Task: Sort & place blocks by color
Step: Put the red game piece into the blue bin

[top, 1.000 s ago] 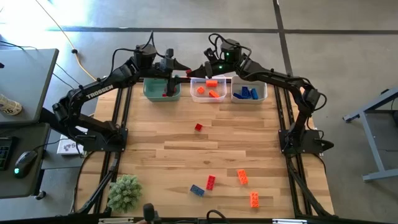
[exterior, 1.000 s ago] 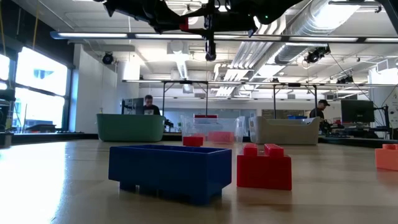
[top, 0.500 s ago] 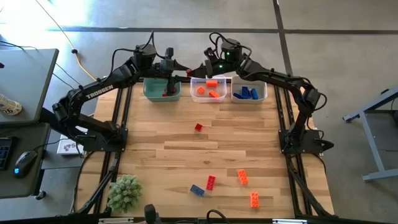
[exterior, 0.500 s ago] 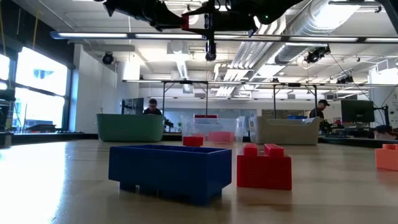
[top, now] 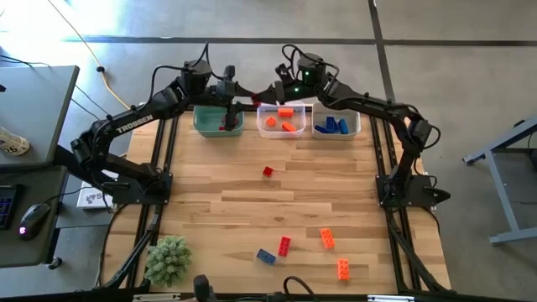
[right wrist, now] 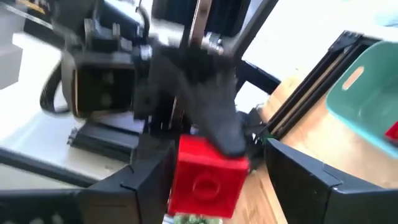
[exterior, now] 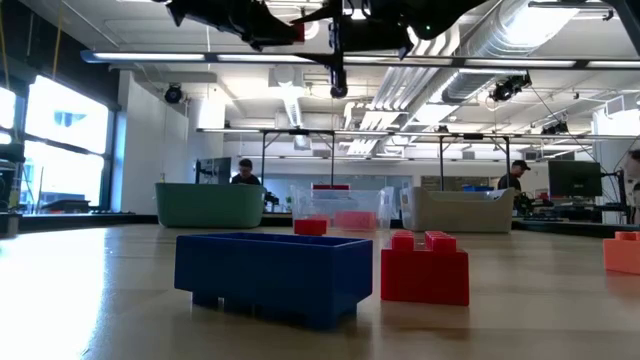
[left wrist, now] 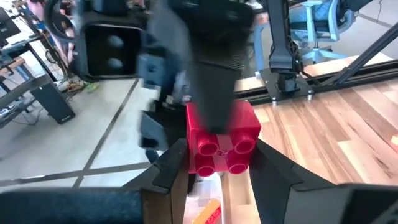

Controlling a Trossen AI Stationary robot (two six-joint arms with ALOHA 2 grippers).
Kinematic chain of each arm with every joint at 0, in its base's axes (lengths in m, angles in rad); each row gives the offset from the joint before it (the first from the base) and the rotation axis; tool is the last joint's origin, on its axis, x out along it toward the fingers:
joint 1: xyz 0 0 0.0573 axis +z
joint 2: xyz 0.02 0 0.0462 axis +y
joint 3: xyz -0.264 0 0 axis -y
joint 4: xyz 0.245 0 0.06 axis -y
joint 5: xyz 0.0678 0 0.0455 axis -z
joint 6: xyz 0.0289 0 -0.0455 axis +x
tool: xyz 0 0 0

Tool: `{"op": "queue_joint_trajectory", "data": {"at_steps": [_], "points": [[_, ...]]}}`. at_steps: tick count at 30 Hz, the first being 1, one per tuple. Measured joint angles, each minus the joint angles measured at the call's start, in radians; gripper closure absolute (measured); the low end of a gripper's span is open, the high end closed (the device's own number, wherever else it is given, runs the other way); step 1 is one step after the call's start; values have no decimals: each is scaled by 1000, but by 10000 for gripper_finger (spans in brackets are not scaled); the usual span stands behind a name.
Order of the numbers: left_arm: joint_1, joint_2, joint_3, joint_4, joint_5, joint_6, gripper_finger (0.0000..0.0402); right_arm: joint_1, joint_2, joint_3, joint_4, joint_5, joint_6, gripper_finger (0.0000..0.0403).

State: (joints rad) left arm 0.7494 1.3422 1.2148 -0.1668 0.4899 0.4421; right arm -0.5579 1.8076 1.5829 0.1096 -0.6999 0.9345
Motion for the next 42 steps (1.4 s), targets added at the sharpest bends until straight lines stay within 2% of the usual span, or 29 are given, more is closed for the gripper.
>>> {"op": "queue_joint_trajectory", "data": {"at_steps": [5, 11, 16, 23, 27, 33, 37, 42], "points": [[8, 0, 1, -41, -14, 20, 288, -30, 1, 0, 45, 5, 10, 167], [39, 0, 1, -113, -177, 68, 288, -55, 1, 0, 47, -8, 27, 167], [85, 0, 1, -256, -325, 92, 288, -50, 1, 0, 20, -41, -24, 167], [141, 0, 1, -483, -477, -87, 288, 15, 1, 0, -214, -54, -209, 167], [159, 4, 1, -543, -482, -185, 288, 70, 1, 0, -407, 43, -308, 167], [174, 63, 1, -587, -471, -230, 288, 165, 1, 0, -689, 280, -383, 167], [173, 127, 1, -612, -474, -232, 288, 221, 0, 0, -805, 376, -357, 167], [173, 205, 1, -620, -475, -256, 288, 307, 0, 0, -925, 467, -250, 167]]}}
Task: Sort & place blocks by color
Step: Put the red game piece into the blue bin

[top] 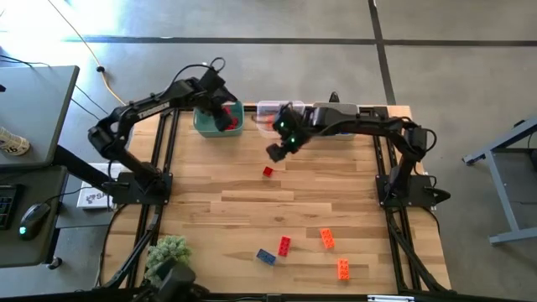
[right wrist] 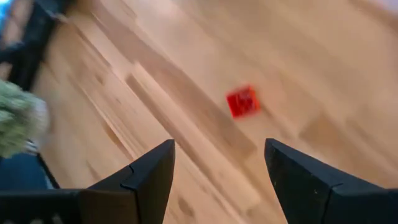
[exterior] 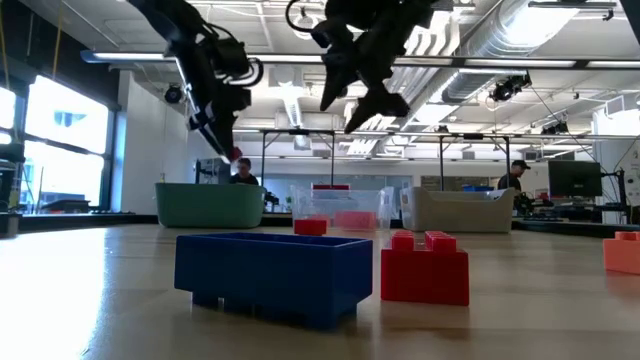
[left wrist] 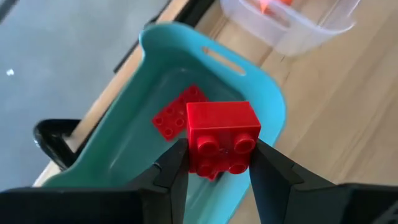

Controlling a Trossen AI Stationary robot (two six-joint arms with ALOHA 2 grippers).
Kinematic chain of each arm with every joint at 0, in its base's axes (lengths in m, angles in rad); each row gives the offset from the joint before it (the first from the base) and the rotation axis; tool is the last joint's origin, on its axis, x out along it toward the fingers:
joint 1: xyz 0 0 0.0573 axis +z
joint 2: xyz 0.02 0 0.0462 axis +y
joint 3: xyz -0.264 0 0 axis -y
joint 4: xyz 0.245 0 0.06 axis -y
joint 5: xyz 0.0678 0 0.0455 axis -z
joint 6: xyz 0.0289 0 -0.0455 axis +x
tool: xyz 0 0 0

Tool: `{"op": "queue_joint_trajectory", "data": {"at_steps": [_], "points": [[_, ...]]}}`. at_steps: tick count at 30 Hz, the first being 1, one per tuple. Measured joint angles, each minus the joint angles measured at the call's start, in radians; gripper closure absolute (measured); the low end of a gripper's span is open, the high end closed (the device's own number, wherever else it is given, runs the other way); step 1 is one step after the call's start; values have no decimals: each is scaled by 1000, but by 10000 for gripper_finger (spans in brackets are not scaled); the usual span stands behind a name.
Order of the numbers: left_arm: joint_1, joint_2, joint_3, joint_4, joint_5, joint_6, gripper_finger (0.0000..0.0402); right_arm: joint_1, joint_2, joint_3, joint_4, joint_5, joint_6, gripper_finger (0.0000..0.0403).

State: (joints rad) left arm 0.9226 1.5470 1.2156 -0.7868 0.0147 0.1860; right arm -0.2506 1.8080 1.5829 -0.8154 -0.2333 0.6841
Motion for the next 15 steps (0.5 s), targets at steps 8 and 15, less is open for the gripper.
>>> {"op": "queue_joint_trajectory", "data": {"at_steps": [8, 15], "points": [[0, 90, 0, 5, -38, 0, 282, 154, -1, 0, -161, 107, 203, 167], [0, 136, 0, 2, -108, -1, 243, 300, -1, 0, -242, 186, 374, 167]]}}
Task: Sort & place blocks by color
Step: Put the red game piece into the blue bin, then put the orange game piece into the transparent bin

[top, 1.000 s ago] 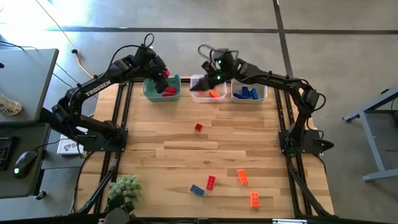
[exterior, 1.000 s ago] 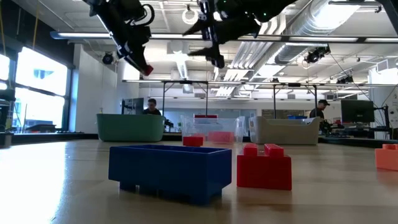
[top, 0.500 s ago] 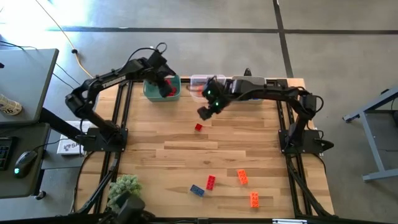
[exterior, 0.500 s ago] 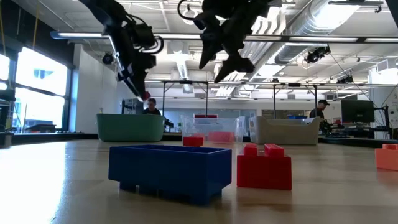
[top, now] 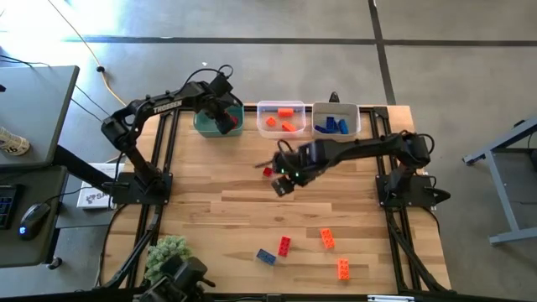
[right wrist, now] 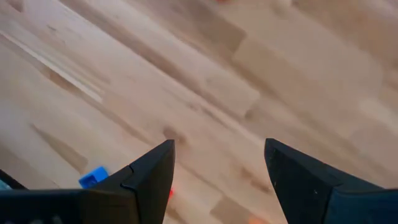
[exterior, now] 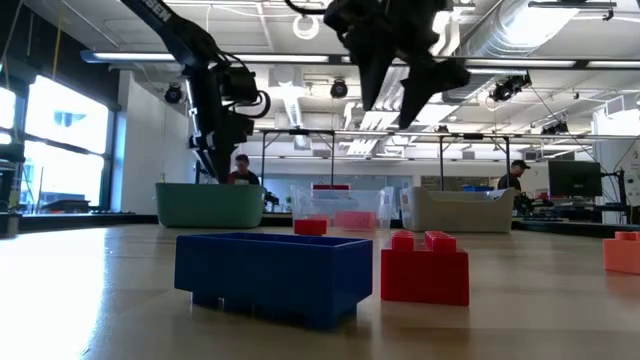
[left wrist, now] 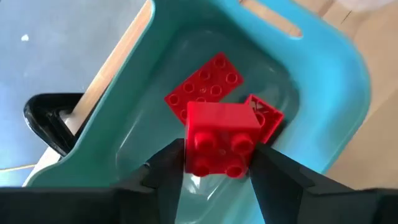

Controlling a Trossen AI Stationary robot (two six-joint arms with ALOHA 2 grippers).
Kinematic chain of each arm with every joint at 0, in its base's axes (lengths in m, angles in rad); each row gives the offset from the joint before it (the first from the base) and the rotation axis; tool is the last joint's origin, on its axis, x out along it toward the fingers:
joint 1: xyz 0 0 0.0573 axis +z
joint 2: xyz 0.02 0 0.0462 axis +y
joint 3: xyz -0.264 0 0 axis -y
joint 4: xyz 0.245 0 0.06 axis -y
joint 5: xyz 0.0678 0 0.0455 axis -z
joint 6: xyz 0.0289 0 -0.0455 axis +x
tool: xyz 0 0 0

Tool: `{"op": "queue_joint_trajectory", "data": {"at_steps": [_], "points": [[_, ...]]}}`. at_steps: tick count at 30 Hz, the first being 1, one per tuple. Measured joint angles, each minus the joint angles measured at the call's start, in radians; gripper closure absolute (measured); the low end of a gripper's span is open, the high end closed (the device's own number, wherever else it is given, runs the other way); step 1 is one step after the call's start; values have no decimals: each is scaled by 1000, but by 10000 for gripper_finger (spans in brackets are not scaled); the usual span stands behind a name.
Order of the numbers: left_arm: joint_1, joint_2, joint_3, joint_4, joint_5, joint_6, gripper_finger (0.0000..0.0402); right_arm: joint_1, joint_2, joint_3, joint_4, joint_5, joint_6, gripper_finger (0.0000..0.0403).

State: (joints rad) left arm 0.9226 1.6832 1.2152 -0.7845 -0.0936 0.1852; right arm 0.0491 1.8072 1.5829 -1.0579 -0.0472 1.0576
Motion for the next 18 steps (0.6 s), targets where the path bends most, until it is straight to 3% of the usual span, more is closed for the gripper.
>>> {"op": "queue_joint_trajectory", "data": {"at_steps": [10, 18], "points": [[0, 6, 0, -6, -1, -56, 172, 207, 0, 0, -117, 34, 221, 167], [-25, -16, 0, -17, 17, -61, 162, 362, -1, -6, -156, 83, 378, 167]]}}
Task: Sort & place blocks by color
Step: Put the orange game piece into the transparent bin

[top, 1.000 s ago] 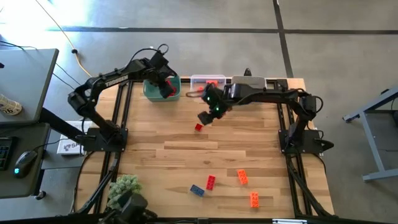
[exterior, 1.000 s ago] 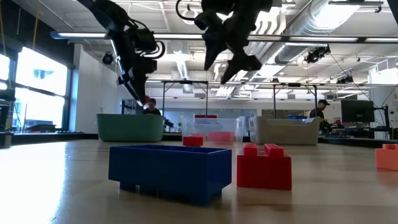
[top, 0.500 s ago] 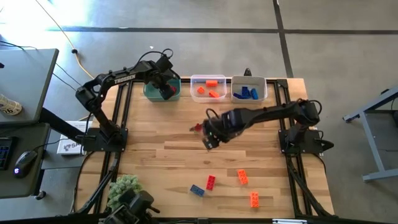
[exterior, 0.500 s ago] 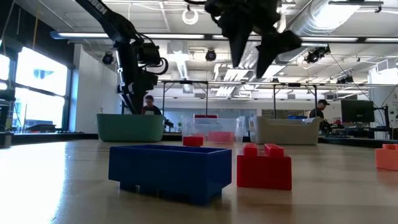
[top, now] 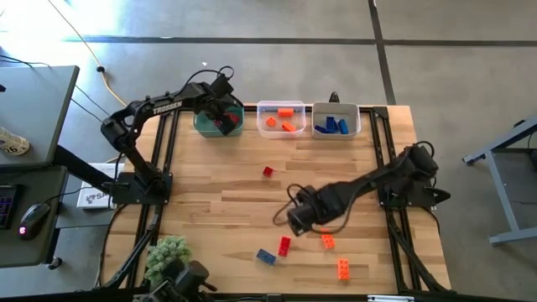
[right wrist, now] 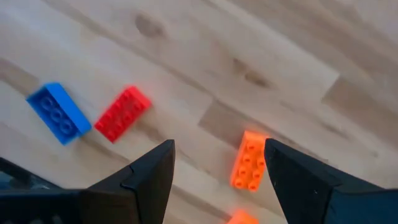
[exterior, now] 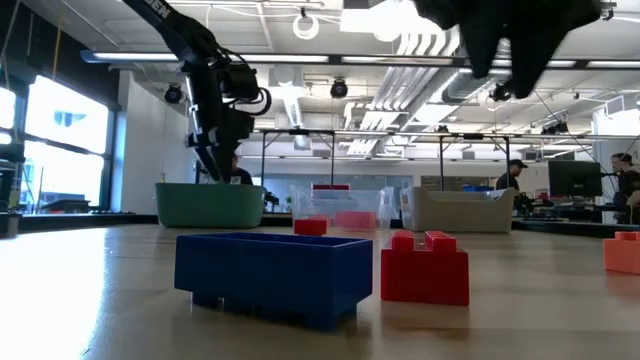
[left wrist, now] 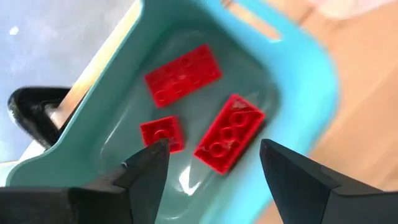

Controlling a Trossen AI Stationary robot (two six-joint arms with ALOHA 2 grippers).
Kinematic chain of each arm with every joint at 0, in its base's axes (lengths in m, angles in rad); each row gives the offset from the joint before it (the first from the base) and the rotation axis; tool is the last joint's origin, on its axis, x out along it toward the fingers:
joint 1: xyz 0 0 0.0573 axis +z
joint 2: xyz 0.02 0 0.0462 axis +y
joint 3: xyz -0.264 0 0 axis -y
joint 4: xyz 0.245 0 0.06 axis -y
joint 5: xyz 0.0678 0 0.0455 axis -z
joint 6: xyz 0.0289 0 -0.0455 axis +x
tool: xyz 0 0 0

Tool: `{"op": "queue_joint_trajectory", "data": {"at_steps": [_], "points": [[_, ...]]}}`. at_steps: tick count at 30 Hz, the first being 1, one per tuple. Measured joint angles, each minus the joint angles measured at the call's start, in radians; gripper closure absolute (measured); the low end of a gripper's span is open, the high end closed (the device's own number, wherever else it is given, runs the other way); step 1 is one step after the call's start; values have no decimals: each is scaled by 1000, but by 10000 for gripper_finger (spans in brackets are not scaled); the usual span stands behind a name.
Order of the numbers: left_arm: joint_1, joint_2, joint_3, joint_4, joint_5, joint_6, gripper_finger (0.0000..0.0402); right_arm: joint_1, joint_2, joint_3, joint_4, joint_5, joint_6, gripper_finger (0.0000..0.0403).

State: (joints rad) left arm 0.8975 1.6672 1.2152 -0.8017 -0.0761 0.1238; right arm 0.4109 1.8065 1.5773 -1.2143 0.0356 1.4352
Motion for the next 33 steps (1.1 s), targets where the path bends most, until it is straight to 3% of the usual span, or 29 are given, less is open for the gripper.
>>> {"op": "queue_joint_trajectory", "data": {"at_steps": [6, 16, 33], "points": [[-67, -46, 0, -3, 62, -42, 161, 95, 0, -40, 2, 4, 96, 167], [-219, -120, 0, -16, 66, -80, 160, 183, 0, -129, 25, 15, 237, 167], [-424, -199, 0, -41, 155, -225, 160, 207, 0, -402, 338, -16, 318, 167]]}}
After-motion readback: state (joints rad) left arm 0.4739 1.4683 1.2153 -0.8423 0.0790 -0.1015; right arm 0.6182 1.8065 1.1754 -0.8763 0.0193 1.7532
